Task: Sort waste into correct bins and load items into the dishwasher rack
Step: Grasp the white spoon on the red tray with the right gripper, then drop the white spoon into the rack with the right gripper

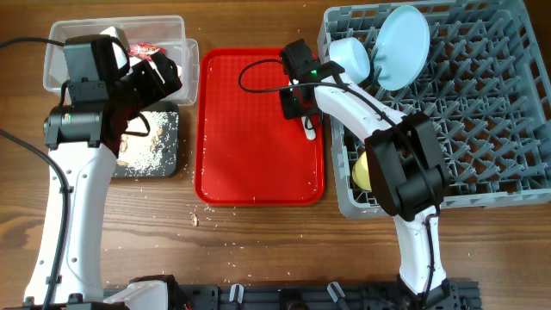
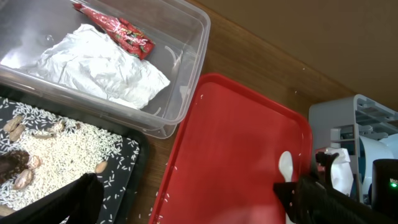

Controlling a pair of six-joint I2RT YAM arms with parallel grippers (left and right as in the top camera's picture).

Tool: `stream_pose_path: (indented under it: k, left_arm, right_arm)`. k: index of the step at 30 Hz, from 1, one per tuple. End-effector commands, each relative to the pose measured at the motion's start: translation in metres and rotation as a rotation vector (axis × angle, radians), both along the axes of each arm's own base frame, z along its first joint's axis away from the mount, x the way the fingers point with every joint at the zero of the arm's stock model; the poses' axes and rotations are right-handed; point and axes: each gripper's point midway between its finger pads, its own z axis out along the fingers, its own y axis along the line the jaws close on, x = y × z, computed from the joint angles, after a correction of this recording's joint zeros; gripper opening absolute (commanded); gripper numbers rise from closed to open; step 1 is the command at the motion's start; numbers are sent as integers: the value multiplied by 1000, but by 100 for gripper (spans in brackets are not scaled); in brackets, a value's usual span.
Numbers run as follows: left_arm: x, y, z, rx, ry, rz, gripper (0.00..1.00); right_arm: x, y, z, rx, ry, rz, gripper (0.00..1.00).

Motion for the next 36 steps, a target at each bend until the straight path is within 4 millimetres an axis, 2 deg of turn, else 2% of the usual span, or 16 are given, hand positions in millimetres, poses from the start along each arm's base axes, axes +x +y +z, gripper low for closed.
stream_pose_path:
  k: [1,3,5,8,11,14,16,18,19,20,23,25,28,30,33,36]
  left_arm:
    - [1,2,8,14,-21,0,100]
    - [1,2,8,14,-21,0,100]
    - [1,2,7,14,-21,0,100]
    - [1,2,8,14,-21,0,100]
    - [1,2,8,14,-21,0,100]
    - [1,2,8,14,-21,0,100]
    - [1,2,8,14,-21,0,100]
    - [1,2,8,14,-21,0,100]
    - [1,2,8,14,-21,0,100]
    - [1,2,8,14,-21,0,100]
    - [1,2,8,14,-21,0,100]
    - [1,2,8,14,-21,0,100]
    - [1,2,8,14,-21,0,100]
    - [1,2,8,14,-21,0,100]
    - [1,2,8,14,-21,0,100]
    - [1,2,8,14,-21,0,100]
  right_arm:
    - [-16,17,-13,89,97,47,29]
    - [-20,21,-12,104,109,62,22]
    - [-21,21,-12,108,116,63,5]
    - [-23,22,-9,113,123,66,5]
    - [-26,20,15,115,101,88,4]
    - [-27,19,71,146,21,111,4]
    - [-33,13,132,186,-72,112,4]
    - [-43,-42,203,140,-188,-57,4]
    - [-49,-79,222,86,-219,-167,4]
    - [-59,-132,239,7,-240,-317,4]
    - [-77,-220,240,-106,-184,-493,4]
    - [-85,-256,214,-133,-101,-537,4]
    - [-92,-267,161,-156,39,-493,10]
    - [-93,-268,146,-164,83,-492,37]
    - [-88,-259,143,-116,85,-478,44]
    - [-81,-240,169,-4,25,-413,44]
